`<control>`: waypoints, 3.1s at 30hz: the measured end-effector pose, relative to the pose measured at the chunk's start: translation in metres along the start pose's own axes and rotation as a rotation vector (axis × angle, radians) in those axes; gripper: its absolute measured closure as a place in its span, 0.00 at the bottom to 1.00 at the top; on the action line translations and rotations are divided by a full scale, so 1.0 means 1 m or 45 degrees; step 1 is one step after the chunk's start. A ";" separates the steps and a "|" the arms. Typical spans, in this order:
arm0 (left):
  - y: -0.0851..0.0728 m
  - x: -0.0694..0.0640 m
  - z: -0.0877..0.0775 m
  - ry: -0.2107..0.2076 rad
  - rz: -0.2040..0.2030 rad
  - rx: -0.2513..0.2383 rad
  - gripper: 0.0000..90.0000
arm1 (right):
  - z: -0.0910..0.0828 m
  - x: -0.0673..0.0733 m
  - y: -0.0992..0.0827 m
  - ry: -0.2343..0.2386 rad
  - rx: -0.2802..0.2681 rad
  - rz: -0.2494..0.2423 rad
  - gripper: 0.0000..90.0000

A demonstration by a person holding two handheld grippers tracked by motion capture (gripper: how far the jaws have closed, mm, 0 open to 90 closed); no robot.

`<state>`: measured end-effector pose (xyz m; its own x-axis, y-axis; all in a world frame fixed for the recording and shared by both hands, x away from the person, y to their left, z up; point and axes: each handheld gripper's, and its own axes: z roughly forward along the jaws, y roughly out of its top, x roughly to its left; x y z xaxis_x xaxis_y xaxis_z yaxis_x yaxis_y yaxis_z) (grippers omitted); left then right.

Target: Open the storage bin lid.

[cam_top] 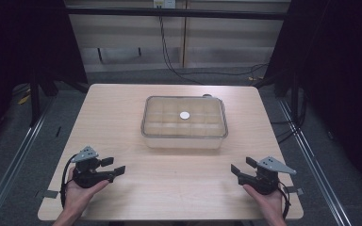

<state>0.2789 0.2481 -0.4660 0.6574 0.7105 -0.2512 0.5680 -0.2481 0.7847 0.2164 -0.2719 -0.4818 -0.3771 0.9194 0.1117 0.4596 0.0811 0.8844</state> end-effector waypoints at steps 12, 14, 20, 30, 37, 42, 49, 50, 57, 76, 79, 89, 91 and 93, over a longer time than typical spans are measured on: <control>0.003 -0.001 0.006 -0.013 0.010 0.012 0.36 | 0.000 0.005 0.003 0.044 0.026 -0.004 0.34; 0.003 -0.002 0.005 -0.018 0.018 0.013 0.35 | -0.001 0.006 0.004 0.062 0.035 -0.006 0.33; 0.007 -0.005 0.004 -0.066 0.029 -0.015 0.40 | -0.006 0.005 0.011 0.132 0.072 0.028 0.33; 0.022 -0.018 0.008 -0.087 0.082 -0.020 0.40 | -0.004 0.011 0.032 0.190 0.095 0.020 0.39; 0.034 -0.016 0.013 -0.142 0.104 0.005 0.42 | 0.008 0.015 0.049 0.224 0.115 -0.001 0.39; 0.047 -0.011 0.016 -0.154 0.098 -0.013 0.43 | 0.021 0.014 0.063 0.233 0.130 -0.027 0.37; 0.057 -0.010 0.023 -0.071 0.132 -0.006 0.46 | 0.035 0.008 0.073 0.225 0.130 -0.013 0.34; 0.059 -0.009 0.024 -0.064 0.140 0.001 0.45 | 0.036 0.008 0.073 0.225 0.135 -0.007 0.33; 0.074 -0.004 0.030 -0.048 0.122 -0.032 0.40 | 0.042 0.002 0.084 0.232 0.133 -0.003 0.31; 0.114 0.011 0.051 0.001 0.109 0.009 0.34 | 0.063 -0.020 0.112 0.220 0.162 0.012 0.32; 0.119 0.013 0.054 0.007 0.116 0.027 0.34 | 0.066 -0.024 0.117 0.220 0.158 0.016 0.31; 0.132 0.021 0.068 0.015 0.090 0.028 0.33 | 0.080 -0.030 0.134 0.223 0.208 -0.019 0.33; 0.135 0.022 0.071 0.012 0.086 0.033 0.33 | 0.084 -0.032 0.136 0.214 0.217 -0.022 0.33; 0.137 0.024 0.075 0.020 0.080 0.035 0.33 | 0.088 -0.035 0.137 0.213 0.225 -0.017 0.33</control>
<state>0.4096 0.1822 -0.4075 0.6845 0.7031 -0.1927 0.5394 -0.3105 0.7827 0.3633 -0.2596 -0.4044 -0.5052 0.8426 0.1868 0.5818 0.1726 0.7948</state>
